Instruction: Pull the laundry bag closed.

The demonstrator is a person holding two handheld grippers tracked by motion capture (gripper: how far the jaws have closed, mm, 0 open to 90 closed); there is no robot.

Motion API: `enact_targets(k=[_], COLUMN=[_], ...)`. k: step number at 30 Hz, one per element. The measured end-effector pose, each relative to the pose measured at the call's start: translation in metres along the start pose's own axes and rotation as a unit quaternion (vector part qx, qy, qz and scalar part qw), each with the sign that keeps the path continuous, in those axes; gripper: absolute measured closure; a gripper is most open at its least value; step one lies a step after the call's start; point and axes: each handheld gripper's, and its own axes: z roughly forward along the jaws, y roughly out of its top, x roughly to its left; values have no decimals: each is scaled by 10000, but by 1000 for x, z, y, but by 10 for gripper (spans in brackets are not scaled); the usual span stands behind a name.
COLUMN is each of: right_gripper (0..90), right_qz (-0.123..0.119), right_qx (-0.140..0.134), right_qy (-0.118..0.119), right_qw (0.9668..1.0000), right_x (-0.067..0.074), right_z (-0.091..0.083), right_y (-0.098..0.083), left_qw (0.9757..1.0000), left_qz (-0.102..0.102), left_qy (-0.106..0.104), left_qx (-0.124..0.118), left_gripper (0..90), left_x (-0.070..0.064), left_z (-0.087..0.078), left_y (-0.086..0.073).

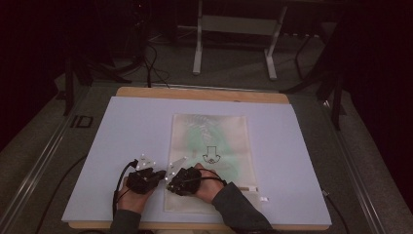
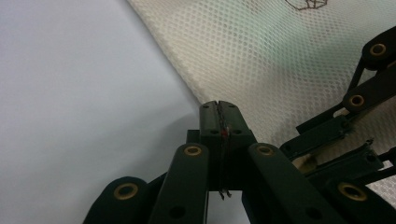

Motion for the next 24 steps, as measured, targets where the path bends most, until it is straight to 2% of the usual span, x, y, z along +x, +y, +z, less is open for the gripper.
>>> enact_targets(k=[5,17,24], right_gripper=[819,819,819], right_qz=[18,71,89], right_qx=[-25,-111,-123], right_qy=[-9,-6,-8], right_qw=[10000,9999,9999], right_x=[0,0,0], right_z=[0,0,0], right_y=[0,-3,-3], left_qw=[9999,9998,9996], left_qz=[124,155,238], left_qy=[-47,-91,-116], left_qx=[74,68,95], left_gripper=[888,887,887], left_x=[-6,-9,-11], left_z=[4,5,5], left_y=[1,1,1])
